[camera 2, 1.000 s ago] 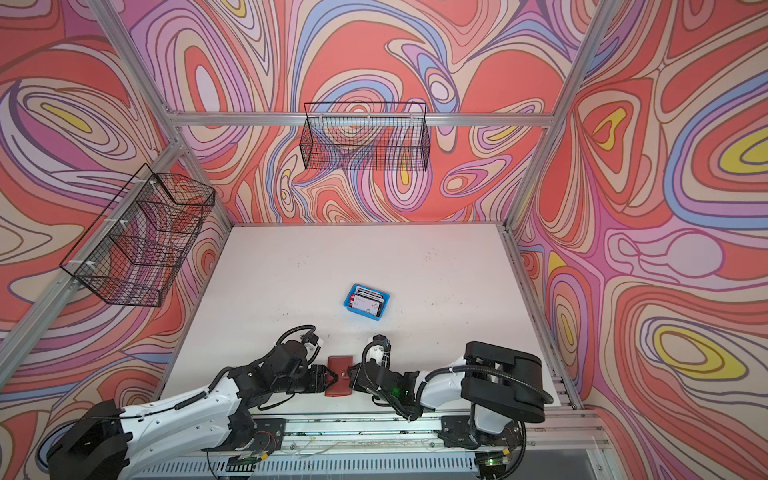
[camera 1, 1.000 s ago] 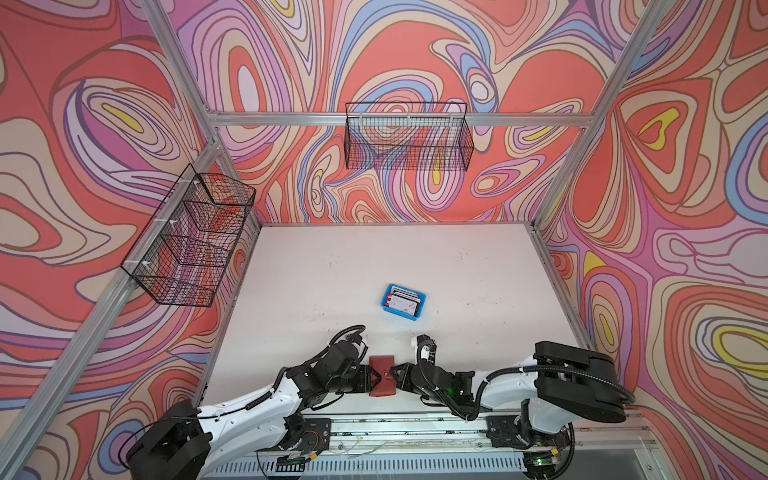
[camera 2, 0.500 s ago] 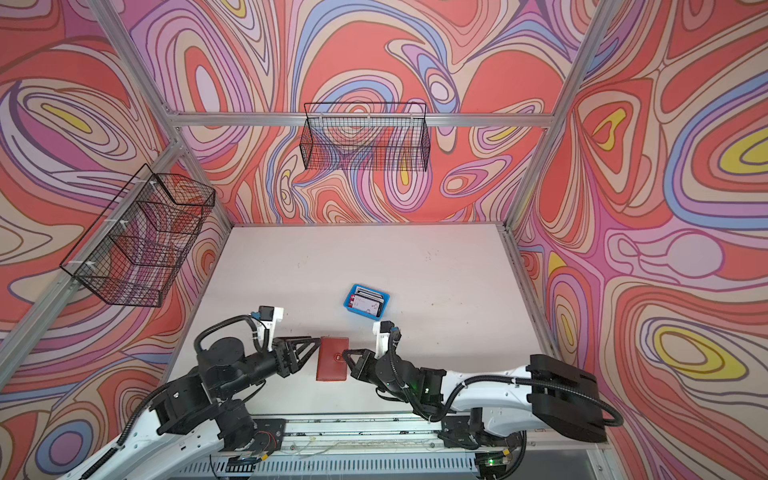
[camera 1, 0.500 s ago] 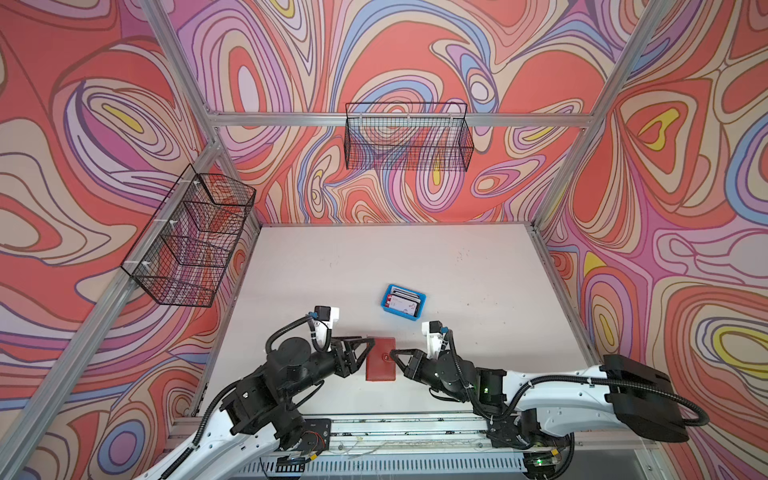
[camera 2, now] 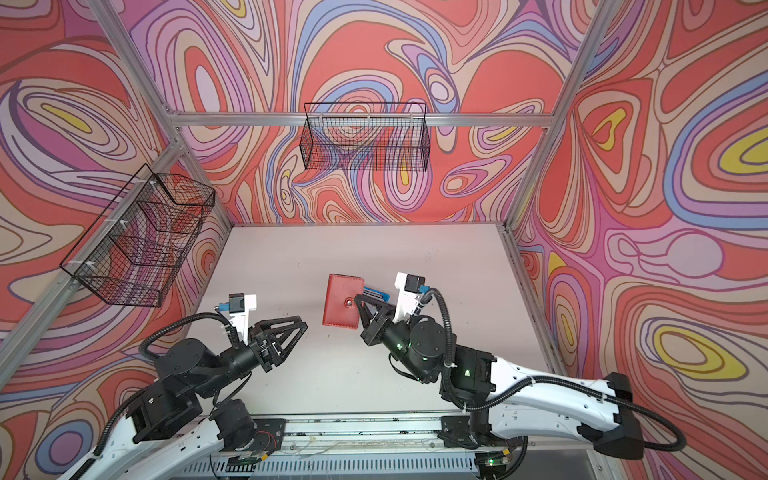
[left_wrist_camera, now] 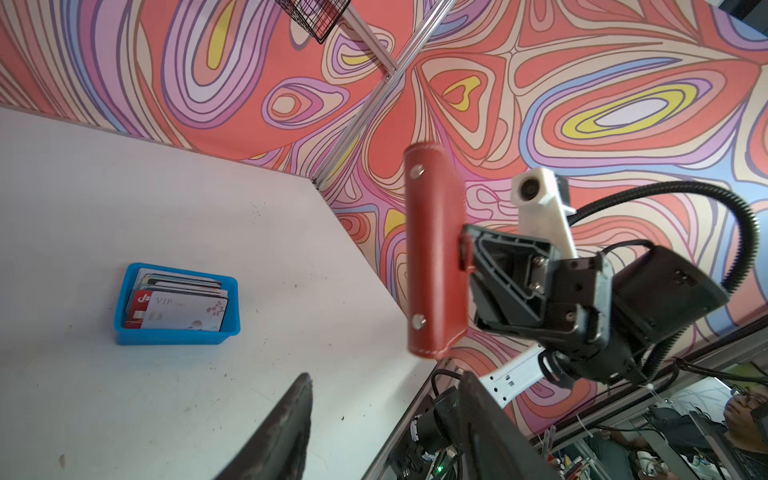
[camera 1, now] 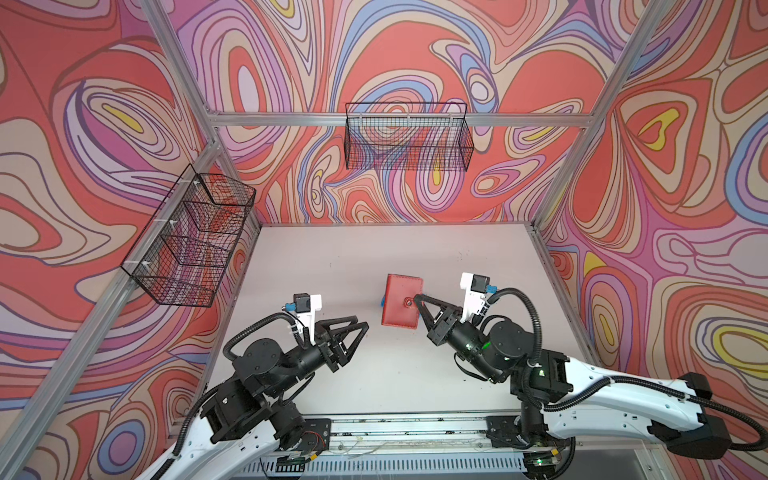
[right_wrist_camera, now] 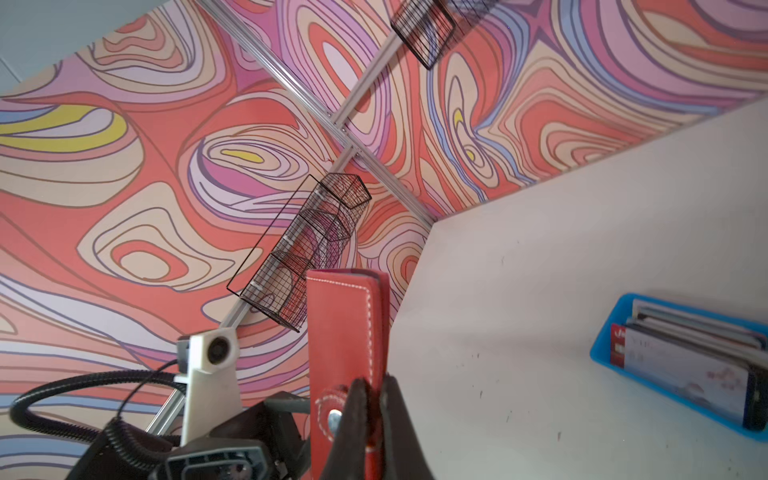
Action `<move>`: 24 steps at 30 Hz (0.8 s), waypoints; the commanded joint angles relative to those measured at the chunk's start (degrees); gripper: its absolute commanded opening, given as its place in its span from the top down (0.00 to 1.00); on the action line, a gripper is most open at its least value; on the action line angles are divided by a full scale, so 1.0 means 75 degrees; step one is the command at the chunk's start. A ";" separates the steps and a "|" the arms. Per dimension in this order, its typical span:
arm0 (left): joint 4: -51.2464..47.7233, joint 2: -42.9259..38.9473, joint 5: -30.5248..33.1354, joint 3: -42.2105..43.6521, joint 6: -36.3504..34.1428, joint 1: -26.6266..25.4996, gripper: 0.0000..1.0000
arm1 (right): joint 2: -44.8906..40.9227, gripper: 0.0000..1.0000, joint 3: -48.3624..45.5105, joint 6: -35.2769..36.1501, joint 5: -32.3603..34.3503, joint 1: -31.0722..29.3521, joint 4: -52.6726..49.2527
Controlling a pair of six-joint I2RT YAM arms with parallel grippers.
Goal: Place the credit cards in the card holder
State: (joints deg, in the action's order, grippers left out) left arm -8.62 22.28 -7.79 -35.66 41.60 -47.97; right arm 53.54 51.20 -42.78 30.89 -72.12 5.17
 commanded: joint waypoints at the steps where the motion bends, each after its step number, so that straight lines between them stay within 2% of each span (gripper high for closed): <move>1: 0.0867 0.0162 -0.0474 0.0586 -0.0546 0.0020 0.45 | -0.0101 1.00 -0.0221 0.1564 -0.0385 0.0077 -0.0159; 5: 0.0728 -0.0047 0.0022 0.0729 -0.1026 0.0018 0.45 | -0.0423 1.00 -0.1489 0.1988 -0.0830 0.0247 0.1171; 6: 0.0759 -0.0112 0.0148 0.0735 -0.1064 0.0016 0.45 | -0.0444 1.00 -0.1674 0.1559 -0.0941 0.0504 0.1056; 8: 0.0912 -0.0264 0.0325 0.0943 -0.1211 0.0020 0.45 | -0.0381 1.00 -0.2061 0.1181 -0.2202 0.1328 0.1329; 11: 0.1159 -0.0284 0.0861 0.1054 -0.1483 0.0003 0.43 | -0.0151 1.00 -0.2600 0.0636 -0.3478 0.2498 0.1995; 14: 0.0654 -0.0055 0.1699 0.0472 -0.1470 0.0020 0.49 | 0.0378 1.00 -0.2765 0.0154 -0.4902 0.3382 0.2751; 17: 0.0763 -0.0114 0.1149 0.0630 -0.1469 0.0014 0.50 | 0.0786 1.00 -0.2895 0.0031 -0.5686 0.3579 0.3492; 20: 0.1059 -0.0264 0.0903 0.1026 -0.1319 0.0013 0.45 | 0.1364 1.00 -0.2770 0.0130 -0.6286 0.3580 0.3872; 24: 0.1128 0.0046 0.0626 0.0554 -0.1549 0.0013 0.46 | 0.2199 1.00 -0.2821 -0.0067 -0.6791 0.3578 0.4657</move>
State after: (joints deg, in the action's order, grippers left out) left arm -2.35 21.50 -1.21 -29.23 31.48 -47.97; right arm 67.31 29.89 -41.67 -13.39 -45.43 32.10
